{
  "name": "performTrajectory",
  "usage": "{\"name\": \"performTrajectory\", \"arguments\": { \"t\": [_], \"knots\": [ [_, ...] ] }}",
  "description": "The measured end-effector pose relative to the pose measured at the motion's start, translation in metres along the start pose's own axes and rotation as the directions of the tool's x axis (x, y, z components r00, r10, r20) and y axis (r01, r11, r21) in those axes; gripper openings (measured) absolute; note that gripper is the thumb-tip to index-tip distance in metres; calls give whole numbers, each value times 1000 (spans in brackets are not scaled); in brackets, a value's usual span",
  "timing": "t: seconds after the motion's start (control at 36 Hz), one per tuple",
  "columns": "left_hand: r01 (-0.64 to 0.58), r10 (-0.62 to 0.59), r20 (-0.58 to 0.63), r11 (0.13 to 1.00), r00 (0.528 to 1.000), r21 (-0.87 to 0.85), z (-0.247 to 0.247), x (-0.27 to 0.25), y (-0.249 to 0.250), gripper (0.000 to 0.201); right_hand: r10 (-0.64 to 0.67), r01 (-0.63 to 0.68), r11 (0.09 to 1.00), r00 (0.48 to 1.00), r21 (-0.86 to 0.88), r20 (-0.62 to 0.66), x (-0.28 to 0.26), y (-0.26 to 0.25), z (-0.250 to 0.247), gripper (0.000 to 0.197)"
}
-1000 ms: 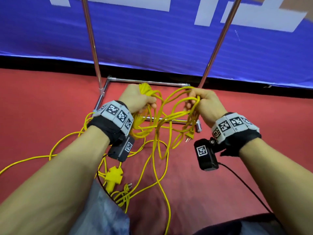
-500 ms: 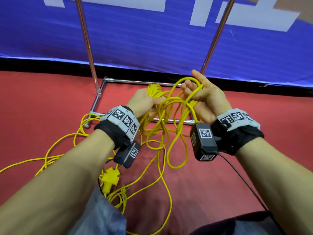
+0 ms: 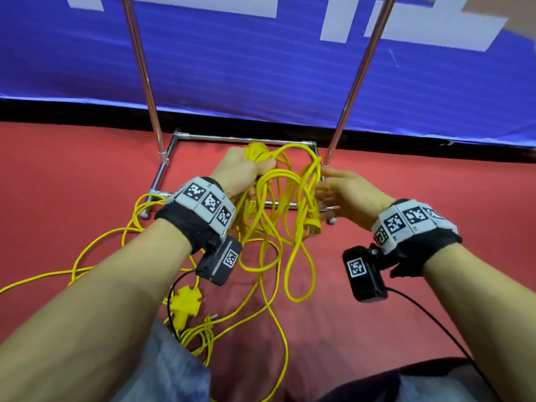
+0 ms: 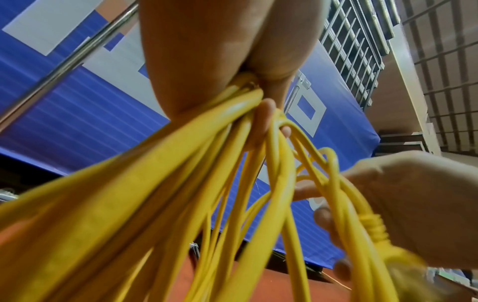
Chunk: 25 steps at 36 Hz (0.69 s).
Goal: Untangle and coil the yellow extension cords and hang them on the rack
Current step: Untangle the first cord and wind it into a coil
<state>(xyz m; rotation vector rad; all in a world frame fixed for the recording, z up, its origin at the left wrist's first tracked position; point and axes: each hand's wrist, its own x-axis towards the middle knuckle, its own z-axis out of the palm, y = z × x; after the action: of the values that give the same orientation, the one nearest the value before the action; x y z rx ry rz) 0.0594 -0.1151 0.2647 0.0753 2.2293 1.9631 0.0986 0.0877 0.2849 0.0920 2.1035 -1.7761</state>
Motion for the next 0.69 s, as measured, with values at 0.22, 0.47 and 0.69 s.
{"name": "performTrajectory", "arguments": {
  "t": [0.22, 0.47, 0.69],
  "knots": [
    [-14, 31, -157, 994, 987, 110, -8, 10, -3, 37, -46, 56, 938, 998, -341, 40, 1, 1, 14, 20],
    [35, 22, -169, 945, 985, 326, -15, 11, -2, 28, -148, 88, 904, 983, -419, -113, 9, -1, -6, 16],
    [6, 57, -213, 959, 975, 284, -26, 10, -1, 24, -404, 150, 676, 894, -721, -193, 11, 6, -19, 24]
  ]
}}
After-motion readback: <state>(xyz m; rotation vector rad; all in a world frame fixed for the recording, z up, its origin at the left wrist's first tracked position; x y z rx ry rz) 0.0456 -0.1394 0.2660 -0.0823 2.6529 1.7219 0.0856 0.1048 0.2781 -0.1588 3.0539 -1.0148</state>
